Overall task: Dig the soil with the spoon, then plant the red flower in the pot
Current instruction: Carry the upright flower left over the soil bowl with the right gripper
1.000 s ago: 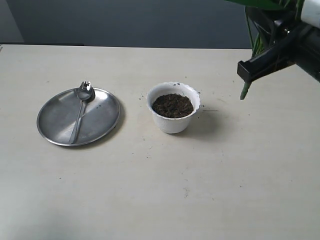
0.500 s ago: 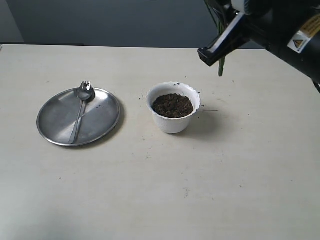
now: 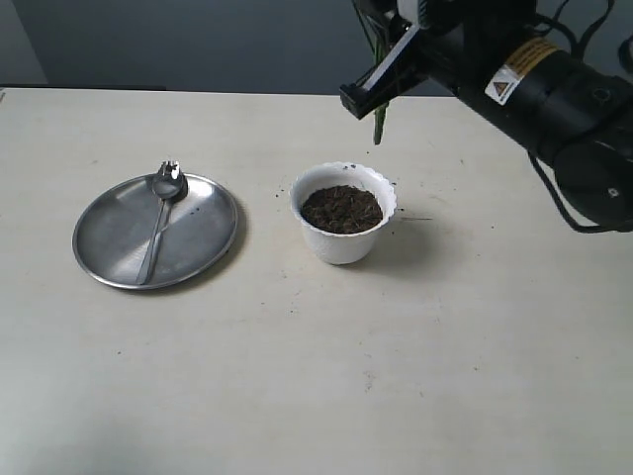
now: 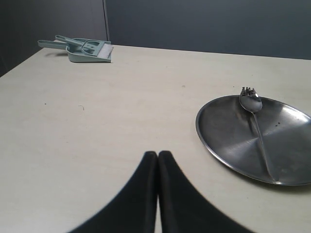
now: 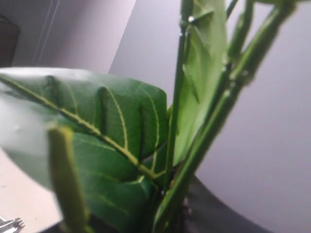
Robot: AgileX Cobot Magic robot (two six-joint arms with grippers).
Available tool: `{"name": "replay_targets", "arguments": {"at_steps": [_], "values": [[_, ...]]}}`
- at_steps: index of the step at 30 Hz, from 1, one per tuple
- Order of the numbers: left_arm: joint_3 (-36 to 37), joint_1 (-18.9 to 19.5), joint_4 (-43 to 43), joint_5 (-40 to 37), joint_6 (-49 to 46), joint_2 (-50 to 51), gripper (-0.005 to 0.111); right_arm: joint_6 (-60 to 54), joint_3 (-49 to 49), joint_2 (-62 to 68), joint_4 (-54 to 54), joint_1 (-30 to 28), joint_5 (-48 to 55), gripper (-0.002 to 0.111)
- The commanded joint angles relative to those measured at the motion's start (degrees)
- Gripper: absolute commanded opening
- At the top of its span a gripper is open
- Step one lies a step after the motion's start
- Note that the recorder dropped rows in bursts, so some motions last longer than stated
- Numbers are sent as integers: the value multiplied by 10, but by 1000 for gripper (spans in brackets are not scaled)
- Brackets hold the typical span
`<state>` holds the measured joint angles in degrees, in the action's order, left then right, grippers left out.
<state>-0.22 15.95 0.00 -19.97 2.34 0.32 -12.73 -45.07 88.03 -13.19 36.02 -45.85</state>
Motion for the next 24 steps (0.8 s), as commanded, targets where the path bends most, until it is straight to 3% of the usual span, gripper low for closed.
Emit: {"name": "replay_targets", "arguments": {"at_steps": [1, 13, 24], "values": [[2, -1, 0, 7, 1, -3, 0, 11, -12, 49, -6, 0, -28, -1], [2, -1, 0, 7, 1, -3, 0, 11, -82, 131, -18, 0, -44, -1], [2, -1, 0, 7, 1, -3, 0, 33, -65, 156, 19, 0, -76, -1]]}}
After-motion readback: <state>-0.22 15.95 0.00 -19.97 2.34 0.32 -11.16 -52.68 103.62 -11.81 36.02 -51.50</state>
